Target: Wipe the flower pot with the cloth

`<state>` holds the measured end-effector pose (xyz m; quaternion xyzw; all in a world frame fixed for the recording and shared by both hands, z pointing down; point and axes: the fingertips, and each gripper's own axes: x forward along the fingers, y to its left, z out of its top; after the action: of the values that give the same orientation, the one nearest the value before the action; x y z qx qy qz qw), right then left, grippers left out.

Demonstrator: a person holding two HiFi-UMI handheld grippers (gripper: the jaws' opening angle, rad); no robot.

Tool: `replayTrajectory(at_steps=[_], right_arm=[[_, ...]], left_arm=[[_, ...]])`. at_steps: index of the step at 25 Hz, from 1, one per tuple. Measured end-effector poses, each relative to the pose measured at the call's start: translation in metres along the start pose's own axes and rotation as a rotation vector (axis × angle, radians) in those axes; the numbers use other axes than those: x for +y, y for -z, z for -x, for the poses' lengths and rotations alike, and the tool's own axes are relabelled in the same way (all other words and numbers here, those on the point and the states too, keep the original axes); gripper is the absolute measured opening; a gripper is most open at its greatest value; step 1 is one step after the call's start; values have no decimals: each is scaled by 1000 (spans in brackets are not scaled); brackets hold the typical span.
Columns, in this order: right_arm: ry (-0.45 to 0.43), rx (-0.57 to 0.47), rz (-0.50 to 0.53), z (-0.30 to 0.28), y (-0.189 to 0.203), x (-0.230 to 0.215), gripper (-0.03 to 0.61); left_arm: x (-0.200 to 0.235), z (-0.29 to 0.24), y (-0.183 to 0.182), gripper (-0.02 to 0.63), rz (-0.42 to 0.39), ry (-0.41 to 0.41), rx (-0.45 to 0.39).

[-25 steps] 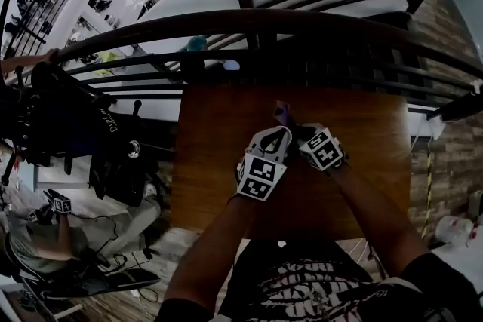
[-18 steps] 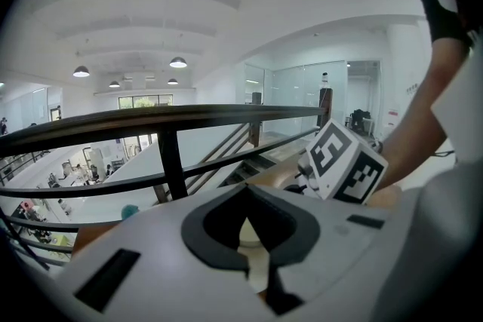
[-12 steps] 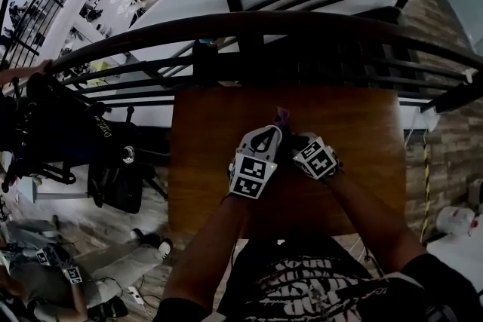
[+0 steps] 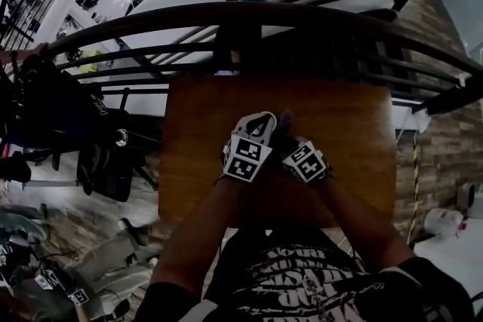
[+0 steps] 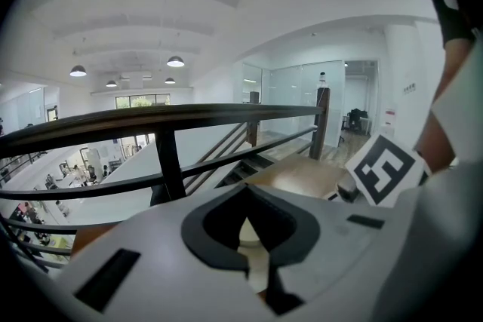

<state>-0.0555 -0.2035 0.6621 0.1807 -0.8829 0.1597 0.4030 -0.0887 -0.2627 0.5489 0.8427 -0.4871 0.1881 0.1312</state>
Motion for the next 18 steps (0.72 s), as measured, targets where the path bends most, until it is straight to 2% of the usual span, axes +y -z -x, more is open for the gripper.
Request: replayTrajectory(at_steps=[6,13,18], right_arm=[[-53,10,31,-5,0,23,52],[-102,30,116,-17,-10,46,51],[-124,30,132,-26,-16,55,51]], left_arm=[[0,-5,-4,-2,6,1,1],[0,-5,-5,-2,3,9,-10],[1,-6,-3,-2,8,9,-4]])
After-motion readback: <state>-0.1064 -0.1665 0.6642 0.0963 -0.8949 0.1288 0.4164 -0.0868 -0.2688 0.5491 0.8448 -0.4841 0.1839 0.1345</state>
